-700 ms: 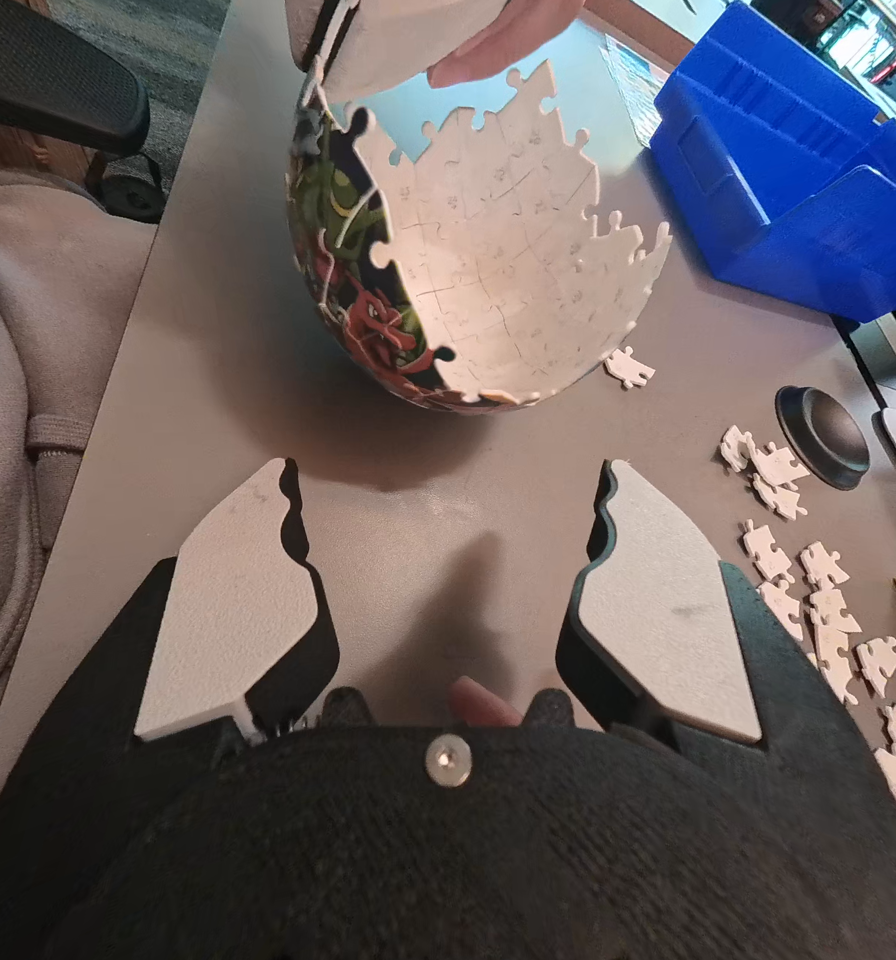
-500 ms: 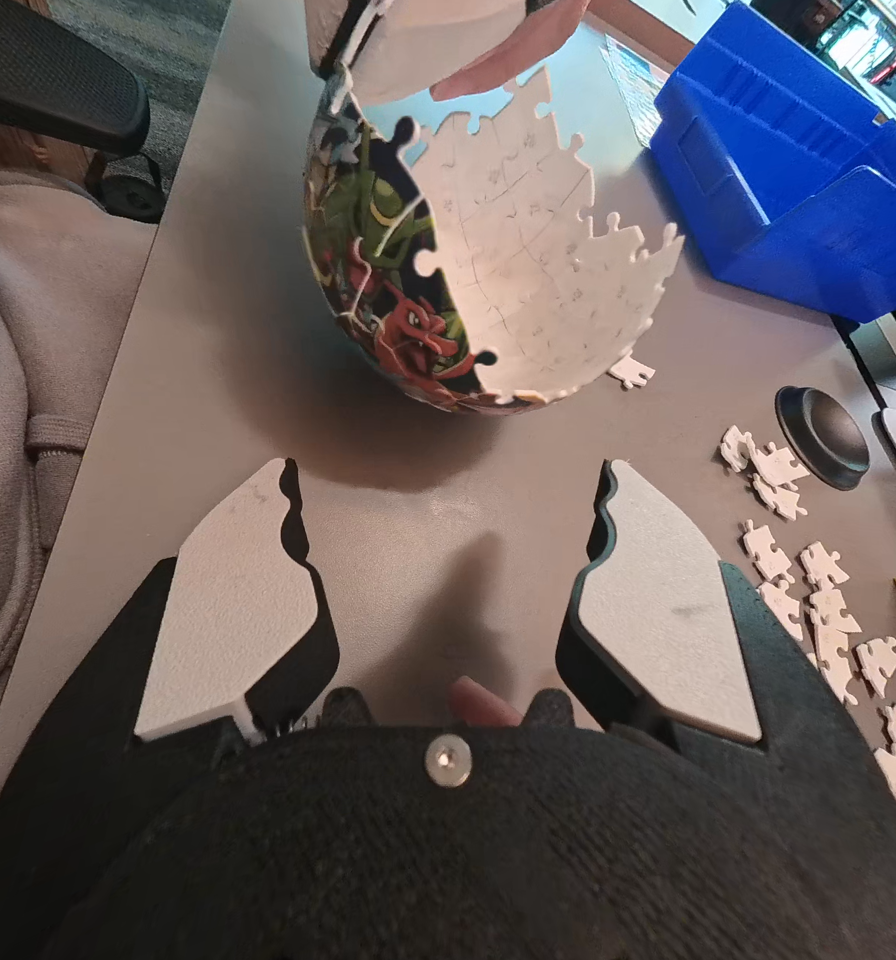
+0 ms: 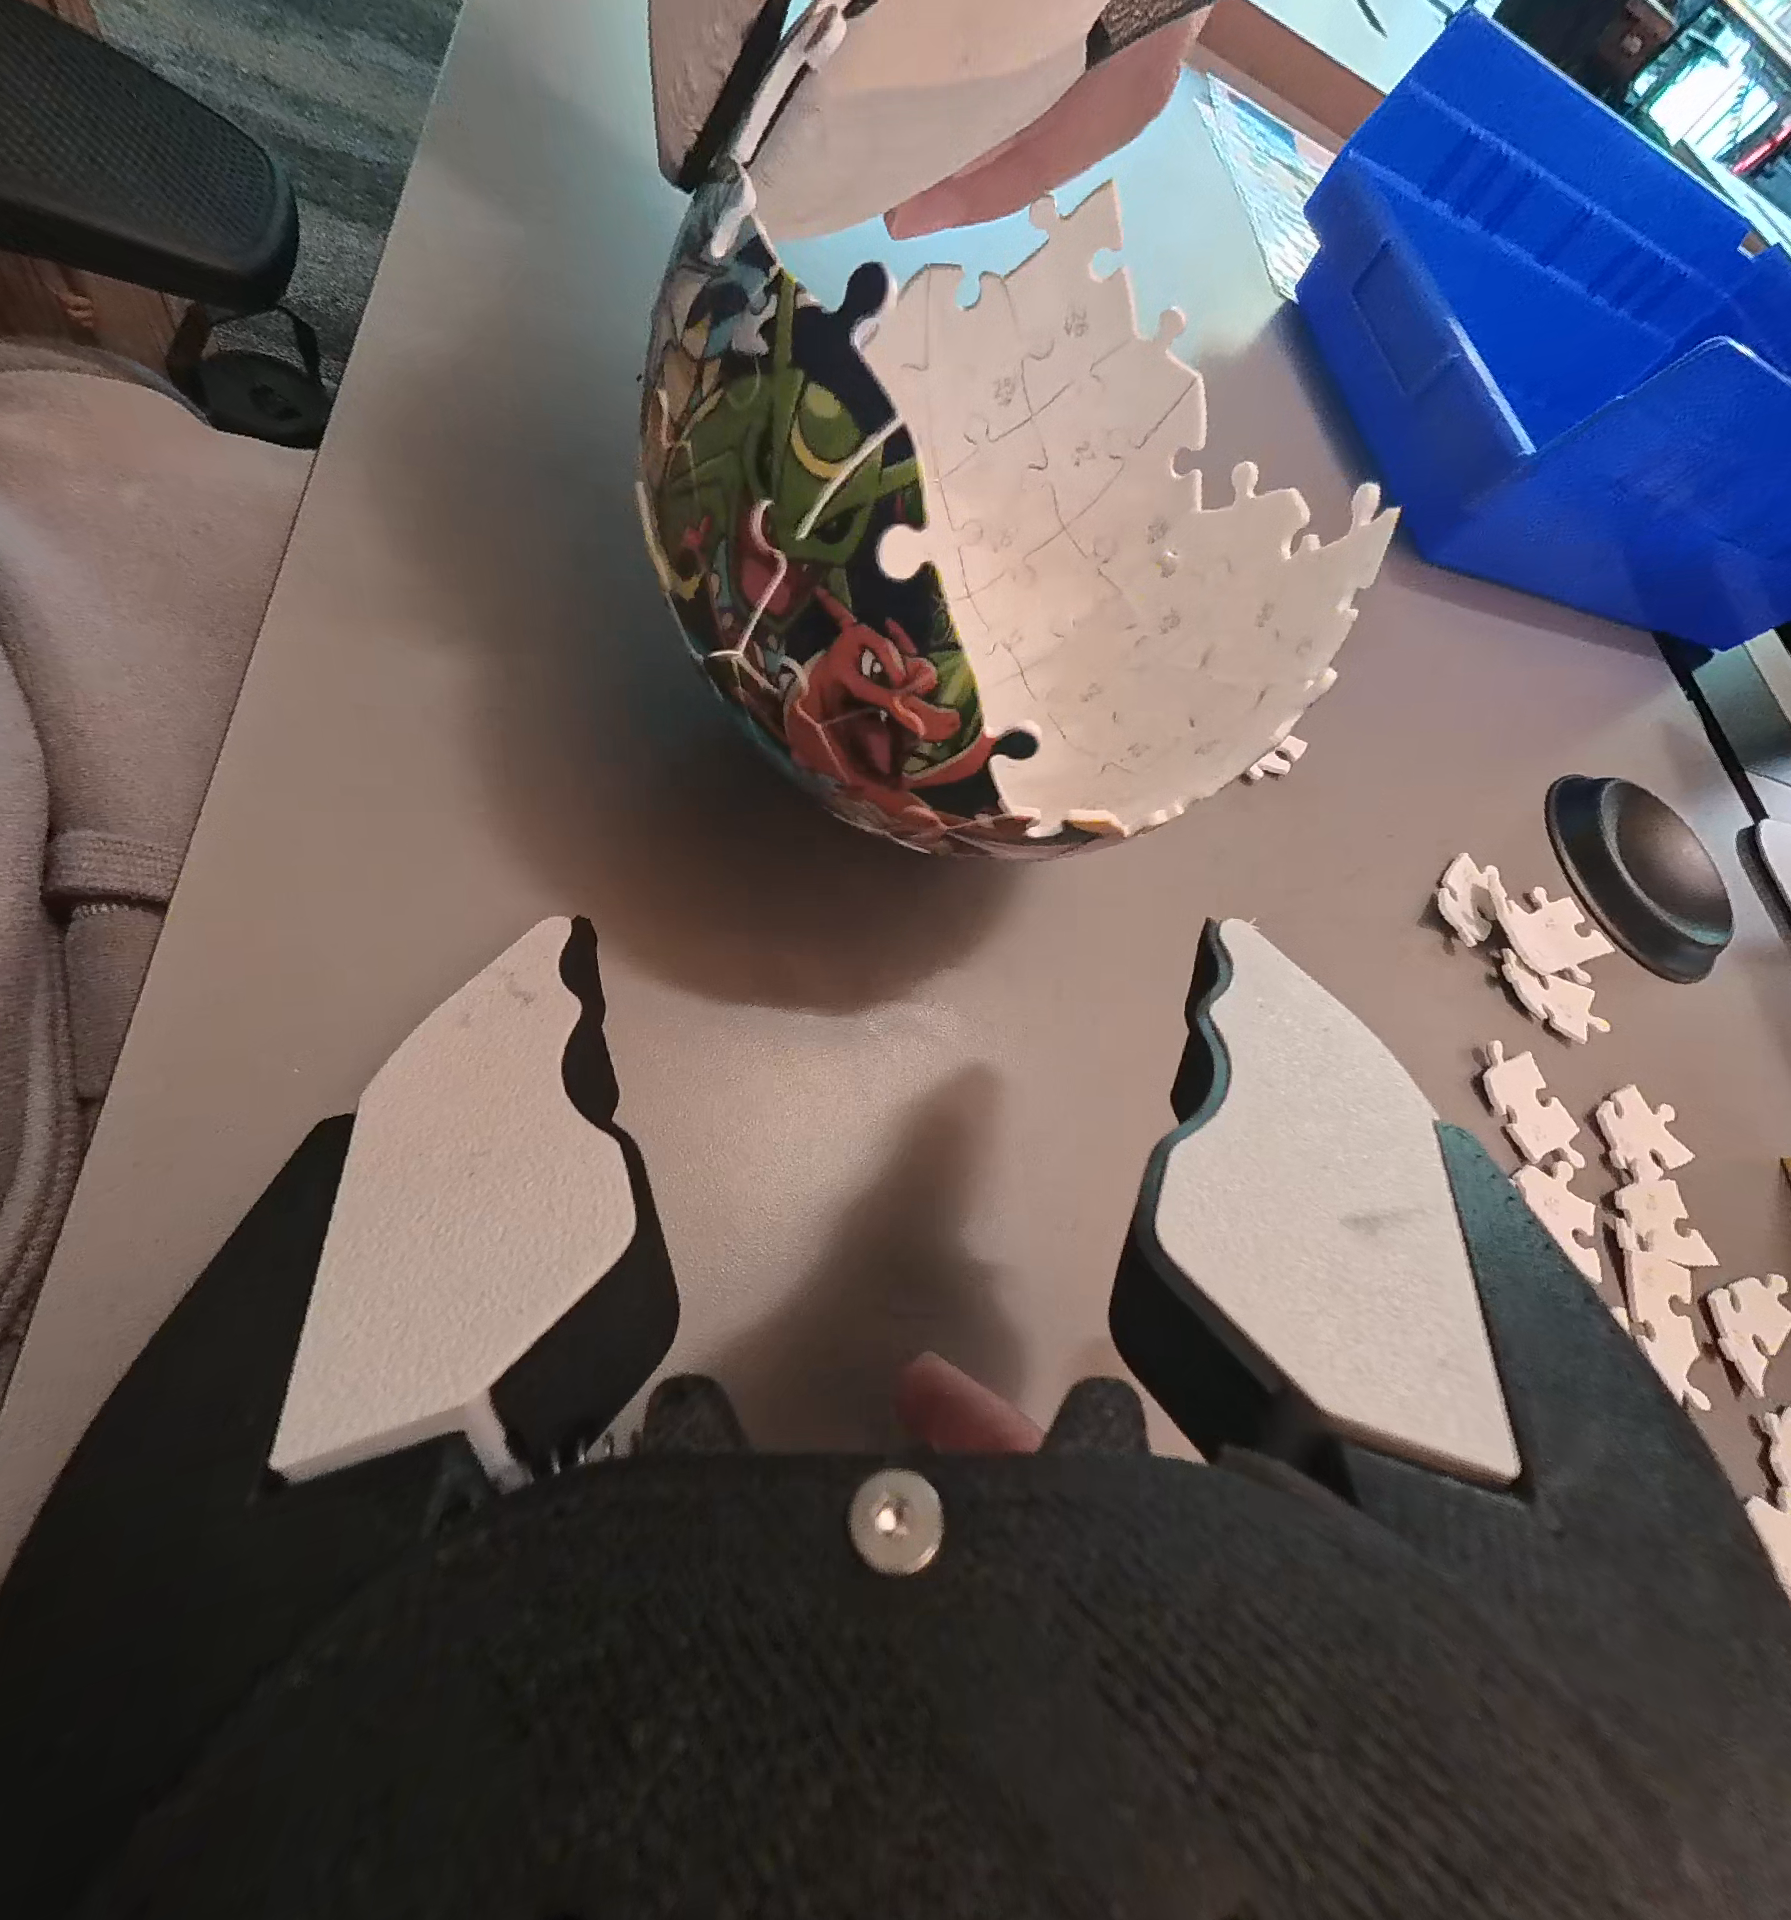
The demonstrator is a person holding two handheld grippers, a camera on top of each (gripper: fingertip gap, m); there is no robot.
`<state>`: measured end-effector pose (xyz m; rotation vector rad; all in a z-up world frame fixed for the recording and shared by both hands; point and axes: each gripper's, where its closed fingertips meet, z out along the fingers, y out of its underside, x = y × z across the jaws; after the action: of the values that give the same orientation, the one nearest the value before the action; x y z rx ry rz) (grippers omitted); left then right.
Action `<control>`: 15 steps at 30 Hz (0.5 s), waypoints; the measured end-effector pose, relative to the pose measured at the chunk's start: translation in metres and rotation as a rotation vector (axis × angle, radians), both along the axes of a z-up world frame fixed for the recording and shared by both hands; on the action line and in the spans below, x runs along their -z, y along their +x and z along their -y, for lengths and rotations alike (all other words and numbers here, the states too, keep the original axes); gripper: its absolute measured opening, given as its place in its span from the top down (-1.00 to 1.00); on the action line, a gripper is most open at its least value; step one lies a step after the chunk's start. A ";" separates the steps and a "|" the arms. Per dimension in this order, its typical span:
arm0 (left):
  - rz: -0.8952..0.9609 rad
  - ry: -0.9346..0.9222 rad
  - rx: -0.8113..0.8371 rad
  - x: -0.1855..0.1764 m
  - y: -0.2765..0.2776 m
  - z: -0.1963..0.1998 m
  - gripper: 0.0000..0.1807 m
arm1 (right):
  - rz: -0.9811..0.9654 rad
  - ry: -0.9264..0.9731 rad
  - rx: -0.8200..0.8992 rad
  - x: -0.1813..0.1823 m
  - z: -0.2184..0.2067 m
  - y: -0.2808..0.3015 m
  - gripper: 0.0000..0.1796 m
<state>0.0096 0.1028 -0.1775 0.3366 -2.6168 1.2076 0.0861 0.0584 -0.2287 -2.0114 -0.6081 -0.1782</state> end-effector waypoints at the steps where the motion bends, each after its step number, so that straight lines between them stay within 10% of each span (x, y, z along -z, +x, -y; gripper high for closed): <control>1: 0.003 0.000 0.004 0.000 0.000 0.000 0.96 | 0.000 0.000 0.000 0.000 0.000 0.000 -0.19; 15: 0.124 0.016 -0.044 -0.015 0.004 -0.003 0.65 | 0.001 0.001 0.002 0.000 0.000 0.000 -0.19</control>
<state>0.0138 0.1062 -0.1629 0.3339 -2.7386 1.2608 0.0859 0.0586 -0.2285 -2.0111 -0.6059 -0.1808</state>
